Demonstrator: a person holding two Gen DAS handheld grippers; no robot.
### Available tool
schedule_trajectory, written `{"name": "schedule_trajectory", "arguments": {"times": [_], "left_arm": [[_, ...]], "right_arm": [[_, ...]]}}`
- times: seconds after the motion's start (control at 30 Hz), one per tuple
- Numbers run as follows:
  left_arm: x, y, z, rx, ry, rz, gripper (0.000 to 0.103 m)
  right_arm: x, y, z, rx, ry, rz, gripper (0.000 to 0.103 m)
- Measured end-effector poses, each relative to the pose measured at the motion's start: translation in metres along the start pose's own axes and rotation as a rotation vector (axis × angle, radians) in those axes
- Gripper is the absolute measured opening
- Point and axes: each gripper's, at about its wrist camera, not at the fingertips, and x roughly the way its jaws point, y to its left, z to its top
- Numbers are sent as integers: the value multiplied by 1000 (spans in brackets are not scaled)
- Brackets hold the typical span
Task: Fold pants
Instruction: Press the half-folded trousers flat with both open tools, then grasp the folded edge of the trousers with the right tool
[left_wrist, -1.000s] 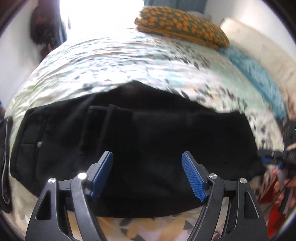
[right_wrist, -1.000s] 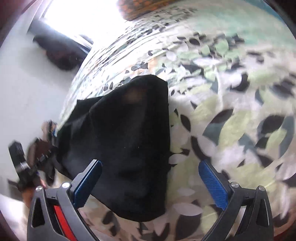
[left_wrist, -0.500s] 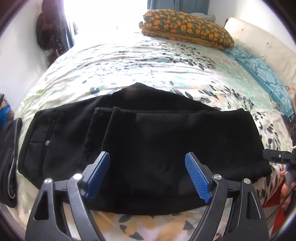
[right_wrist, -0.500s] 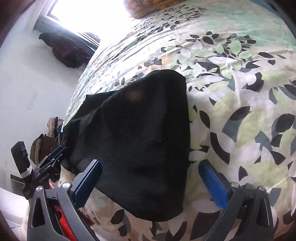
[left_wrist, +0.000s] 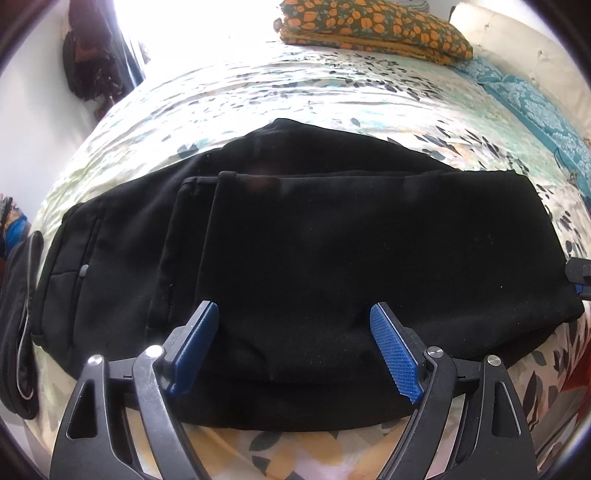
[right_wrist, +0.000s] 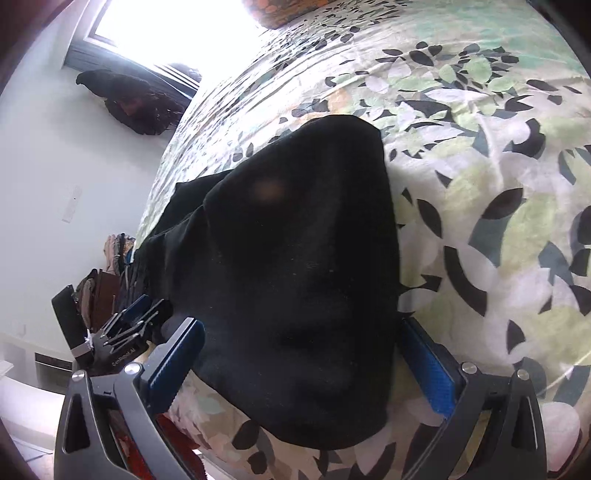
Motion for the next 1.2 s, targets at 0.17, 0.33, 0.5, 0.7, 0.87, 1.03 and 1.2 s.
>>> {"name": "schedule_trajectory", "arguments": {"times": [0.17,0.33,0.5,0.7,0.87,1.03,1.2], "left_arm": [[1,0,-1,7,-4,0,86],[2,-1,-1,13,-8,4,86],[1,-2,-2,13,-10,7,87],[1,-2,-2,12,-10,6,87],[1,-2,-2,13,-11,6,87],[-4,3,-1,12,-7,-29,87],[-26,26,0,-96,-100,-139,87]], "right_arm": [[5,2,4,9,3,45,99],[4,-1,3,-9,3,25,90],[5,0,2,-33,22,-3,87],[3,1,3,-37,12,3,87],[4,-2,2,-33,4,11,87],[0,-2,2,-32,6,19,87],[-12,-21,6,54,-20,94,86]]}}
